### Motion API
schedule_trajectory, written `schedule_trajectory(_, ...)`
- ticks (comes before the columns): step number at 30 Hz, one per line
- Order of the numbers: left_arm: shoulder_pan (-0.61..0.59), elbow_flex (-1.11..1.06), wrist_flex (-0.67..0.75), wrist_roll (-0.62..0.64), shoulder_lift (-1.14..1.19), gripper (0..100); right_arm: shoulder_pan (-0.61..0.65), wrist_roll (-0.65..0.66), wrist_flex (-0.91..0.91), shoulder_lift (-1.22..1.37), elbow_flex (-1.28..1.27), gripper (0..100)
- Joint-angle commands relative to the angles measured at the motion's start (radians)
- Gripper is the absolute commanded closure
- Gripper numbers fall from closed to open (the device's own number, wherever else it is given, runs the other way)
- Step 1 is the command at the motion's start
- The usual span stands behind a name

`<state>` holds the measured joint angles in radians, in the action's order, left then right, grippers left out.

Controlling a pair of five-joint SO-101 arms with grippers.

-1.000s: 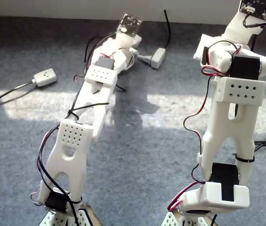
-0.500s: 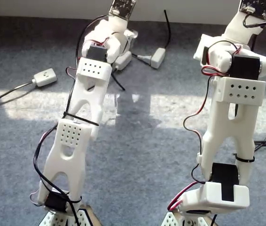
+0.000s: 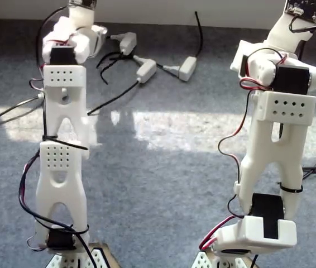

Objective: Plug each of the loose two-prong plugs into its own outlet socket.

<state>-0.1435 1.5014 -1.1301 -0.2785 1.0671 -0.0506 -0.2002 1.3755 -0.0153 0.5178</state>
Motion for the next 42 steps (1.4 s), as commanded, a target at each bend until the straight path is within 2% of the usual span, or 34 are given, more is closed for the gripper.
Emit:
schedule_trajectory(1, -0.108, 0.041, -0.106, -0.118, -0.077, 80, 0.01, 0.011, -0.018, -0.048, 0.01, 99.2)
schedule_trajectory(4, -0.174, 0.041, -0.149, -0.187, -0.076, 80, 0.01, 0.011, -0.016, -0.048, 0.01, 99.2)
schedule_trajectory(8, -0.234, 0.028, -0.212, -0.351, -0.073, 80, 0.01, 0.011, -0.015, -0.05, 0.01, 99.2)
schedule_trajectory(12, -0.282, -0.054, -0.226, -0.517, -0.073, 80, 0.01, 0.011, -0.015, -0.05, 0.01, 99.2)
schedule_trajectory(16, -0.321, -0.173, -0.224, -0.628, -0.073, 80, 0.01, 0.011, -0.015, -0.05, 0.01, 99.2)
schedule_trajectory(25, -0.311, -0.352, -0.224, -0.643, -0.073, 81, 0.01, 0.011, -0.018, -0.05, 0.01, 99.2)
schedule_trajectory(34, -0.255, -0.39, -0.169, -0.647, -0.018, 80, 0.01, 0.009, -0.018, -0.05, 0.01, 99.2)
schedule_trajectory(42, -0.202, -0.394, -0.175, -0.649, 0.051, 81, 0.01, 0.009, -0.019, -0.048, 0.01, 99.2)
